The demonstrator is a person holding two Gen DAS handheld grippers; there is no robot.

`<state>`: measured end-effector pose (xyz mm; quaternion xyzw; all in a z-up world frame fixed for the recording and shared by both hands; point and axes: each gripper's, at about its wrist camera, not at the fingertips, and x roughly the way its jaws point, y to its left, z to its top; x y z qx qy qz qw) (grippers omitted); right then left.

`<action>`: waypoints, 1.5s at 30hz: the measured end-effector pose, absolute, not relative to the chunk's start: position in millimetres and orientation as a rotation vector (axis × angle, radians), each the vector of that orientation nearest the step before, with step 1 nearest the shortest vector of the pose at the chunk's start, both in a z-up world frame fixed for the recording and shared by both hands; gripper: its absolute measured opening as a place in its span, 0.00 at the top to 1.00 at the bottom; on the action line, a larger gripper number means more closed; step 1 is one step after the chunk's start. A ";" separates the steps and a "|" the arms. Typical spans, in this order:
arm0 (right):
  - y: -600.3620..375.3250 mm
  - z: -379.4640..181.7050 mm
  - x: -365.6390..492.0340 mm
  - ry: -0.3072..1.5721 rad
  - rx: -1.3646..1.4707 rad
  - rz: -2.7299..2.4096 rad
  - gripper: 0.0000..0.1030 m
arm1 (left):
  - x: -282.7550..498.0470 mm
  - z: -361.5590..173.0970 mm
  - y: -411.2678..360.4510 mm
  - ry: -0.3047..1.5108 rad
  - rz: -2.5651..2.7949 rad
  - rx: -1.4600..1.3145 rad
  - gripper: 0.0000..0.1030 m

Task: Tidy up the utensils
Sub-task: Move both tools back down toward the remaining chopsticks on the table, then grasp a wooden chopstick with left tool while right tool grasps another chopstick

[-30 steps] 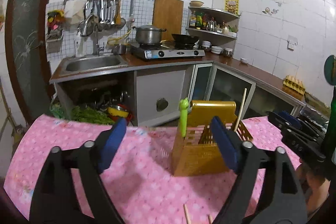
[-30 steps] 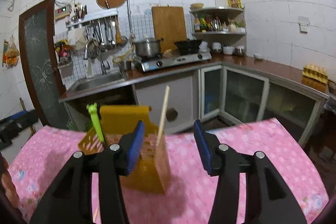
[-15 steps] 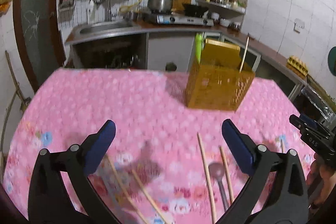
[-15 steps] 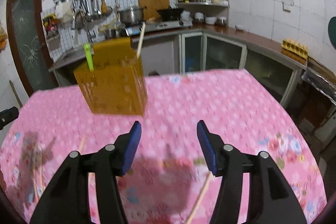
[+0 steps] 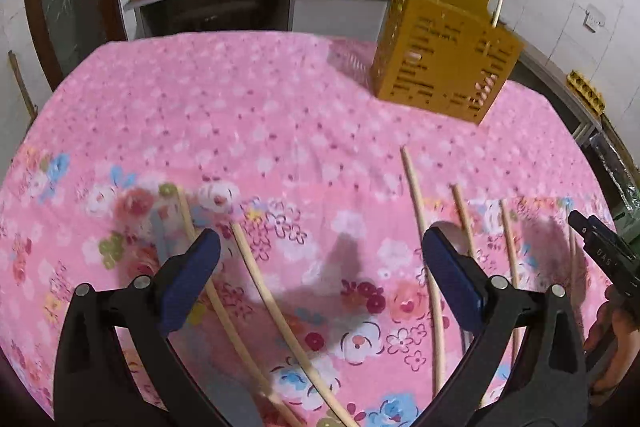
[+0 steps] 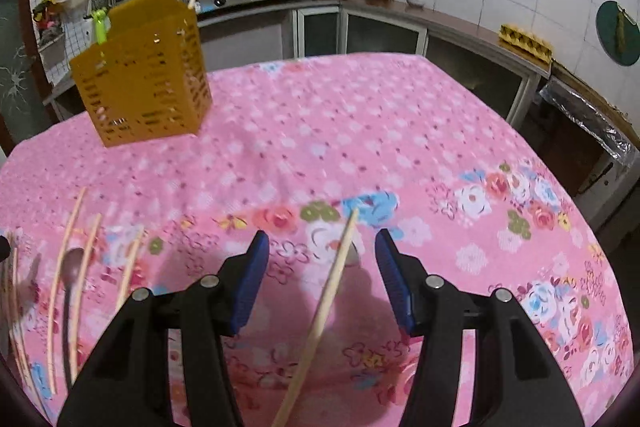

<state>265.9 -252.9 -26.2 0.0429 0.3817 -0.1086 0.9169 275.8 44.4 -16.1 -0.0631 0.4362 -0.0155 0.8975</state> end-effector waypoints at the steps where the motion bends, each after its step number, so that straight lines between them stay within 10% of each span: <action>1: -253.8 -28.9 265.4 0.789 0.091 -0.224 0.47 | 275.7 -20.4 43.2 0.910 -0.030 -0.134 0.06; 13: -258.1 -37.3 268.6 0.807 0.114 -0.224 0.47 | 278.6 -43.4 40.6 0.979 -0.010 -0.135 0.61; 35: -264.4 -47.6 274.7 0.871 0.141 -0.267 0.51 | 294.8 -47.2 34.3 1.031 -0.033 -0.119 1.00; 45: -264.5 -46.5 280.6 0.869 0.180 -0.239 0.86 | 305.7 -47.1 22.3 1.027 -0.047 -0.106 1.00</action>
